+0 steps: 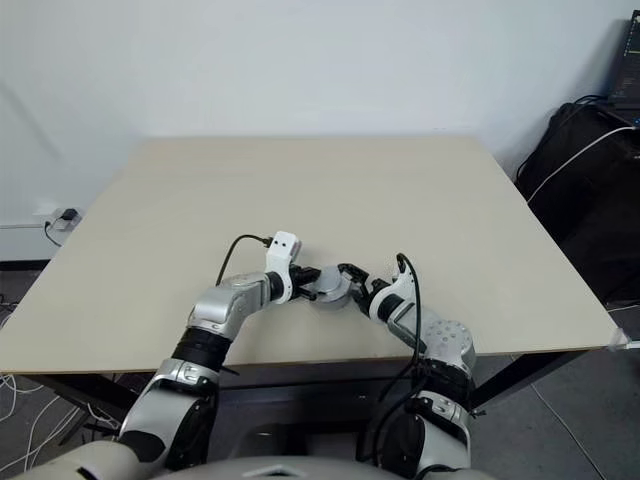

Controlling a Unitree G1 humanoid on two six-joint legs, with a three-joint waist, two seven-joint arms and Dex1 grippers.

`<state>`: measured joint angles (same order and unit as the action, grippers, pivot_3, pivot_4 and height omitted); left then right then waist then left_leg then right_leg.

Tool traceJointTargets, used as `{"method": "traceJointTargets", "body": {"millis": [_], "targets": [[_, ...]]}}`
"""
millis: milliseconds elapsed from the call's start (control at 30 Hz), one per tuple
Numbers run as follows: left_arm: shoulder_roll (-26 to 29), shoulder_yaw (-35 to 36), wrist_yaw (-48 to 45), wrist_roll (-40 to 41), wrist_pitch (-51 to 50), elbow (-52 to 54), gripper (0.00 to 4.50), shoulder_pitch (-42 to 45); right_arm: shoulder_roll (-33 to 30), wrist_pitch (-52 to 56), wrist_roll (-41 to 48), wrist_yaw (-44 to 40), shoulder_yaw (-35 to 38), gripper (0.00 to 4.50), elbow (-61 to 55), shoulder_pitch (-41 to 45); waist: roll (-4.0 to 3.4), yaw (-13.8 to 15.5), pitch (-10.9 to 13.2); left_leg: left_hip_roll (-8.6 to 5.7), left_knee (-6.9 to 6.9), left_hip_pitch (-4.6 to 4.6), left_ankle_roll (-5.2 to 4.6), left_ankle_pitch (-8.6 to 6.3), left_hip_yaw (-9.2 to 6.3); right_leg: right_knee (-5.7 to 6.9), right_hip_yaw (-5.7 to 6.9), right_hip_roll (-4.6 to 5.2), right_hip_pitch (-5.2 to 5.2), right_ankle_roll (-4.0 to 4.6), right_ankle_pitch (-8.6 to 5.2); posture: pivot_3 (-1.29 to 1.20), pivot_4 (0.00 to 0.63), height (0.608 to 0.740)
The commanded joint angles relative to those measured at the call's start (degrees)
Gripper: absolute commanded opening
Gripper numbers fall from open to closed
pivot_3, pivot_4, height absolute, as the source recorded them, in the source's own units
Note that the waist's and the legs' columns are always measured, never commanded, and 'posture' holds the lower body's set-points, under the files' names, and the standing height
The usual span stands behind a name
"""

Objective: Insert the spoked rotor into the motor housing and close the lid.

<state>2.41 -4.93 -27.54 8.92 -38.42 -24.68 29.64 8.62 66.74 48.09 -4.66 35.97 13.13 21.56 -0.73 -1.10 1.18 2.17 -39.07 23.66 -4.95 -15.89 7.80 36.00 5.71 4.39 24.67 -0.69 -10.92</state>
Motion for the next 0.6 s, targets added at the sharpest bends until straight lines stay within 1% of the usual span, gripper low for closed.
{"method": "traceJointTargets", "body": {"millis": [33, 100, 300, 600], "targets": [[-1.55, -2.64, -1.17, -0.03, -1.77, -2.13, 0.0, -1.14, 1.27, 4.4, 6.15, -3.46, -3.32, 4.44, -3.37, 0.95, 0.0, -0.02, 0.0, -0.01, 0.0, 0.0, -0.02, -0.01, 0.0, 0.0, 0.0, 0.01, -0.01, 0.0, 0.0, 0.0, 0.0, 0.74], [-1.58, -2.63, -1.18, -0.04, -1.74, -2.11, 0.0, -1.14, 0.82, 5.74, 5.93, -3.45, -4.52, 4.44, -3.73, 0.65, 0.0, -0.14, 0.0, -0.03, -0.01, 0.0, -0.05, -0.03, 0.01, -0.01, 0.0, 0.06, -0.01, -0.01, 0.0, 0.0, 0.0, 0.74], [-1.45, -2.64, -1.19, -0.08, -1.74, -1.92, 0.0, -1.26, -0.07, 4.47, 3.66, -2.51, -7.34, 4.44, -3.87, 0.09, -0.01, -0.53, 0.0, 0.01, -0.01, -0.06, -0.03, -0.02, 0.02, -0.01, 0.01, 0.09, -0.01, -0.12, -0.03, 0.0, 0.0, 0.74], [-1.33, -2.57, -1.31, -0.14, -1.4, -2.29, 0.0, -1.01, -0.85, 0.54, 2.74, -1.46, -7.34, 4.44, -2.83, 0.2, -0.01, -0.6, 0.0, 0.02, -0.01, -0.06, -0.02, -0.01, 0.03, 0.0, 0.0, 0.01, -0.01, -0.13, -0.02, 0.0, 0.0, 0.74]]}}
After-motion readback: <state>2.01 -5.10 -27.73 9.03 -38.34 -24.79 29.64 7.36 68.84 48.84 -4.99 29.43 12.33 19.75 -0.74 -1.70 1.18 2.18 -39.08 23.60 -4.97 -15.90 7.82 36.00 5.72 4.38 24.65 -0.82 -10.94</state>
